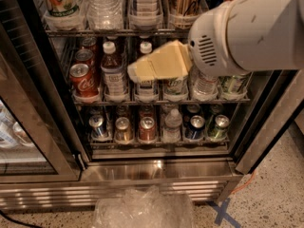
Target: Pick orange can from top shelf of fridge
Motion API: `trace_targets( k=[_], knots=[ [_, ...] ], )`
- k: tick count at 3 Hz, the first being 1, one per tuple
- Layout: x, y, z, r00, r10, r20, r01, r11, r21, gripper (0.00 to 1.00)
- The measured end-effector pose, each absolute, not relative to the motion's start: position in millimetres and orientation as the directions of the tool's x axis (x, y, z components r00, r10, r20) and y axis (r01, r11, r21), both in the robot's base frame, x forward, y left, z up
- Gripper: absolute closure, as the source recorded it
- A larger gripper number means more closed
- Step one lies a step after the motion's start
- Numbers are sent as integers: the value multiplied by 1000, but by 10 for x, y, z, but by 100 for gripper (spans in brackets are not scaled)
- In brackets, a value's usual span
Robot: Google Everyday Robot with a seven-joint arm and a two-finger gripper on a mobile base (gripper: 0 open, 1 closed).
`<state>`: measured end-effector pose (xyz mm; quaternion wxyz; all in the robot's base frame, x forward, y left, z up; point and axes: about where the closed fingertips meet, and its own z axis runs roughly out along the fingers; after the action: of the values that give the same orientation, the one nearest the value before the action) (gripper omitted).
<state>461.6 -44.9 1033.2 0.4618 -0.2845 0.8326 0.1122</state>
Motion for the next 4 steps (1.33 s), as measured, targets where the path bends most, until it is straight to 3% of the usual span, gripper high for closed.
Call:
trace_targets(
  k=[1,2,4],
  knots=[
    [4796,-367,10601,-358,-264,-896,-482,874,-65,0],
    [4804,-334,10753,-340,-222,-914,-457,888,-46,0],
    [4804,-334,10753,-340,-222,-914,-457,888,-45,0]
  ],
)
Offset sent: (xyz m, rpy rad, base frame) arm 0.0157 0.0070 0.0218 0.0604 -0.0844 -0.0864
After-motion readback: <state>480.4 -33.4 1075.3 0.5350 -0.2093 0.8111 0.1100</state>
